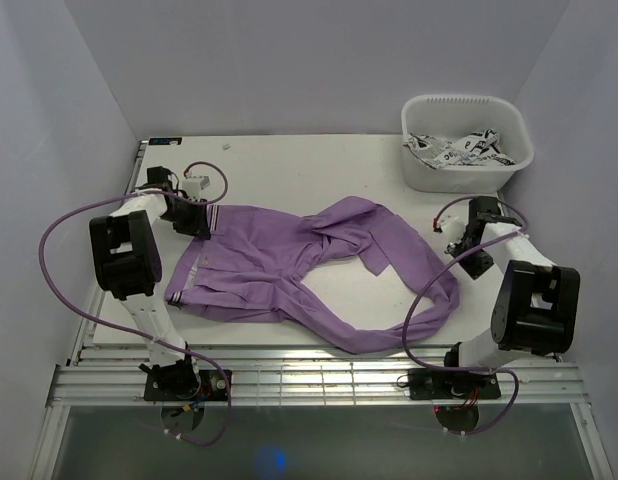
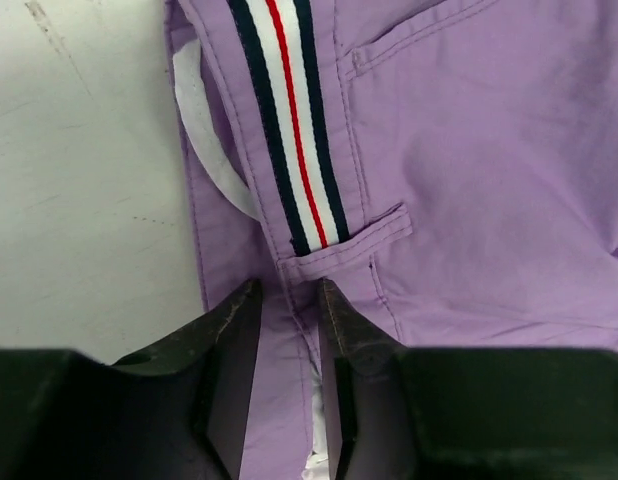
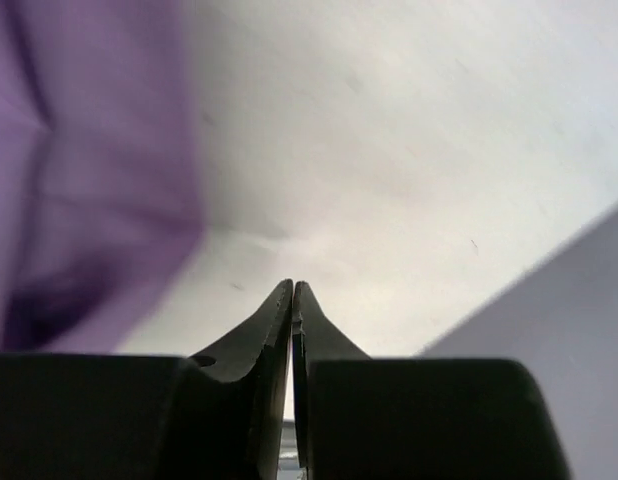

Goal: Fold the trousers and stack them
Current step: Flatten the trousers out

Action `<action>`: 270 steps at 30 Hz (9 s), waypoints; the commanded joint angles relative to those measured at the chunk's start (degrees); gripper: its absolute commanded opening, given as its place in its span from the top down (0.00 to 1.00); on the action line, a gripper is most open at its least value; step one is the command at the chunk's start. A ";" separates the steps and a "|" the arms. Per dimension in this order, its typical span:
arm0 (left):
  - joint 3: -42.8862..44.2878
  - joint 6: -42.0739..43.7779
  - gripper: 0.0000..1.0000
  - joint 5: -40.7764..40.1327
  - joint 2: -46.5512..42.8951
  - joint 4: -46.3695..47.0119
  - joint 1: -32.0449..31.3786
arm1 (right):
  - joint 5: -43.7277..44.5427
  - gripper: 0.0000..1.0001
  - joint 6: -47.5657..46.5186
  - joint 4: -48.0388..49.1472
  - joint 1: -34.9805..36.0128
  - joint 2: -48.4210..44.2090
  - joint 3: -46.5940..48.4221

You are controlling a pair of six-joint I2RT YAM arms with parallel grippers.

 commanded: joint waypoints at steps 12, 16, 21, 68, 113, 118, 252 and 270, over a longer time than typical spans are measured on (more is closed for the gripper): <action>-1.58 -1.19 0.55 -3.75 -1.43 1.84 0.39 | -21.93 0.17 9.19 -10.59 -2.96 2.27 18.01; -2.02 -1.10 0.50 -2.78 -2.05 1.57 0.30 | -24.40 0.15 13.59 -5.41 -0.50 9.39 21.08; -2.46 -1.54 0.46 -2.86 -2.23 1.75 0.30 | -24.33 0.16 16.41 -1.45 1.61 15.81 22.59; -0.70 -3.39 1.00 -1.63 0.67 1.13 5.66 | -11.42 0.13 25.99 17.63 21.12 22.83 25.40; 7.83 2.85 1.00 1.09 3.14 -2.65 16.04 | -23.79 0.04 14.65 7.15 6.09 13.09 19.43; 7.91 2.33 1.00 0.83 3.66 -2.56 16.04 | -22.22 0.02 16.06 10.07 11.98 19.14 19.34; 3.78 -3.39 1.00 -7.08 1.55 13.26 18.85 | -19.04 0.11 -45.99 16.31 -18.16 10.01 14.77; 3.70 -3.56 1.00 -7.79 0.41 12.12 18.85 | -15.27 0.92 -45.64 14.13 -15.60 9.95 15.46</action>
